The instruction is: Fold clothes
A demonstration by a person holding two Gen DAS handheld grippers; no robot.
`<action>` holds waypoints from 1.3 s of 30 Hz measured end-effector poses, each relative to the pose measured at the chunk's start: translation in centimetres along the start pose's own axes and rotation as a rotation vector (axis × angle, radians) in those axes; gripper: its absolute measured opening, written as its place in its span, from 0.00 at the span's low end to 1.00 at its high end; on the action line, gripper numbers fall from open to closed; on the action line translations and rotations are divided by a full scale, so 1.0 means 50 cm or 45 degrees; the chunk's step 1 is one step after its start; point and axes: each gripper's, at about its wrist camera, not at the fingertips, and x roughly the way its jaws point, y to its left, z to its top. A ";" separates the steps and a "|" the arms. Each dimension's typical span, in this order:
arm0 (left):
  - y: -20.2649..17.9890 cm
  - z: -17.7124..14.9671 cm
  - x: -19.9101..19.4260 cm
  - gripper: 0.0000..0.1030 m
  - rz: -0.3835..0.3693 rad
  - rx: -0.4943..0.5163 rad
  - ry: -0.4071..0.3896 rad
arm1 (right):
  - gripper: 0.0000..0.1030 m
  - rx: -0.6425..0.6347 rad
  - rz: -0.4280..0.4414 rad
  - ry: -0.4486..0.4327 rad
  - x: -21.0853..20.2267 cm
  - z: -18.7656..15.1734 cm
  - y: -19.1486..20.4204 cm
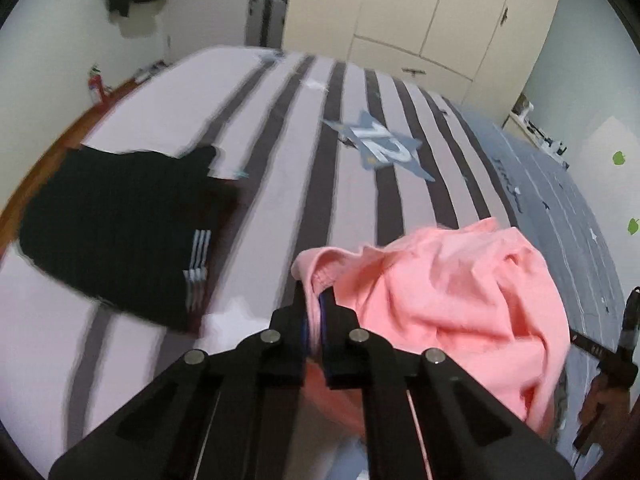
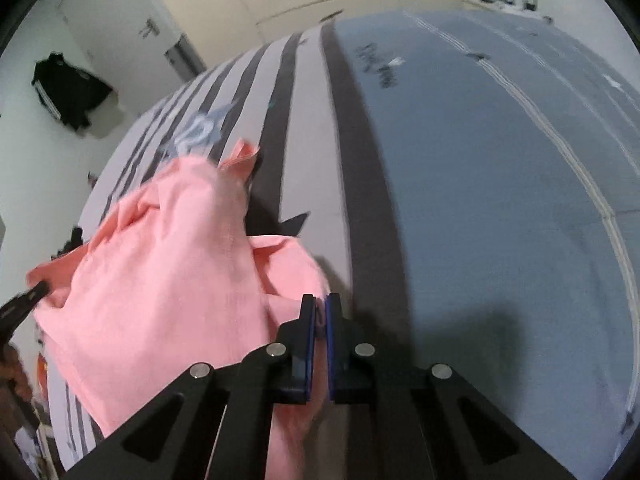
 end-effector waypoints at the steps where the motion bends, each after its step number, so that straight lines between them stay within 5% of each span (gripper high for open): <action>1: 0.026 -0.013 -0.027 0.04 0.013 -0.011 0.009 | 0.04 0.003 -0.003 -0.004 -0.020 -0.009 -0.007; 10: 0.204 -0.248 -0.223 0.02 0.250 -0.181 0.288 | 0.00 -0.012 -0.099 0.102 -0.112 -0.142 -0.034; 15: 0.215 -0.336 -0.263 0.02 0.303 -0.123 0.349 | 0.00 0.001 -0.066 0.180 -0.131 -0.208 -0.044; 23: 0.160 -0.397 -0.320 0.03 0.268 -0.048 0.348 | 0.10 -0.085 0.077 0.108 -0.062 -0.118 0.074; 26: 0.111 -0.320 -0.341 0.15 0.177 -0.019 0.145 | 0.26 -0.114 0.113 0.060 -0.041 -0.071 0.126; 28: 0.074 -0.268 -0.323 0.45 0.133 0.031 0.020 | 0.37 -0.129 0.135 0.024 -0.032 -0.045 0.162; 30: 0.043 -0.218 -0.273 0.54 0.073 0.059 -0.042 | 0.43 -0.137 0.155 -0.009 -0.026 -0.021 0.190; 34: 0.007 -0.146 -0.128 0.54 0.025 0.075 -0.028 | 0.52 -0.143 0.183 -0.008 0.025 0.036 0.259; 39: -0.031 -0.152 0.021 0.50 -0.133 -0.001 0.153 | 0.53 -0.170 0.153 0.161 0.115 0.055 0.309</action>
